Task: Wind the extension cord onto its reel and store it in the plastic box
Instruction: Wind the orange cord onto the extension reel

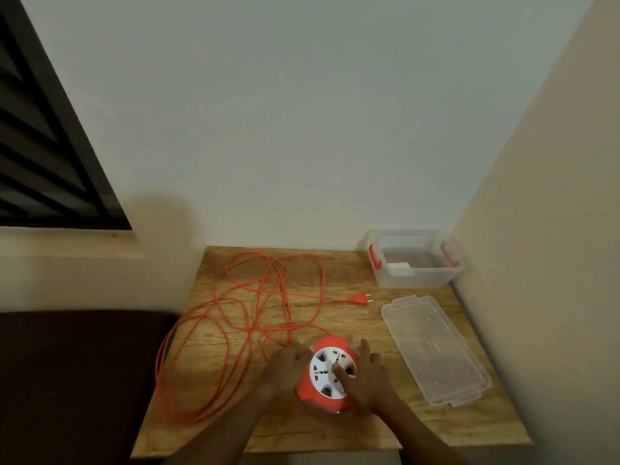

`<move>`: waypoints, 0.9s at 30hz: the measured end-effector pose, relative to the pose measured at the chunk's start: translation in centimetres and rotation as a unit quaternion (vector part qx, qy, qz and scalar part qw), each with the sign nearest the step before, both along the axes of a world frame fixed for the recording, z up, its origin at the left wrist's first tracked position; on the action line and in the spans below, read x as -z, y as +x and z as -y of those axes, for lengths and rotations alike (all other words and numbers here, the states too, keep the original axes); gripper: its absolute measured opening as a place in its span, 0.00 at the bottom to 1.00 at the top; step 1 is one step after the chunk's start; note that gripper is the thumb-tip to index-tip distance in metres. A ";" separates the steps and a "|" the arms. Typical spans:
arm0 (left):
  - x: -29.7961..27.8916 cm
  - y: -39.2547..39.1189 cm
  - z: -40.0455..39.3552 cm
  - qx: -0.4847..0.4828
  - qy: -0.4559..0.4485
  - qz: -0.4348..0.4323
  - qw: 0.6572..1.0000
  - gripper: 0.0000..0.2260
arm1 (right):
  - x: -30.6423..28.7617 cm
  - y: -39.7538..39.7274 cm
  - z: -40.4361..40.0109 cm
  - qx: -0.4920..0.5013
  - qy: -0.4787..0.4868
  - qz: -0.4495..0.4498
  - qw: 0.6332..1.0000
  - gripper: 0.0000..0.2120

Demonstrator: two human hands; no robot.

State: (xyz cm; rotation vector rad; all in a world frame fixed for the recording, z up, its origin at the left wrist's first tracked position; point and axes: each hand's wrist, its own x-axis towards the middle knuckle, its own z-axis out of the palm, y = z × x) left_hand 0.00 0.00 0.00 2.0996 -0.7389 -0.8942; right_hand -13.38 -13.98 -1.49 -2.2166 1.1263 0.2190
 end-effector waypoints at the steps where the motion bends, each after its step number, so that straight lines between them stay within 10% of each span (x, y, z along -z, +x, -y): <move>1: 0.5 0.2 0.1 -0.006 -0.009 -0.019 1.000 0.14 | 0.0 0.2 -0.1 0.002 0.015 0.001 1.000 0.50; 10: 0.0 2.3 1.0 -0.064 -0.070 -0.162 0.982 0.11 | -2.5 2.0 0.7 0.045 0.034 0.055 0.997 0.55; 27: -13.4 8.6 8.2 -0.150 -0.249 -0.127 0.948 0.14 | -16.6 8.6 7.3 -0.060 -0.140 0.257 0.955 0.45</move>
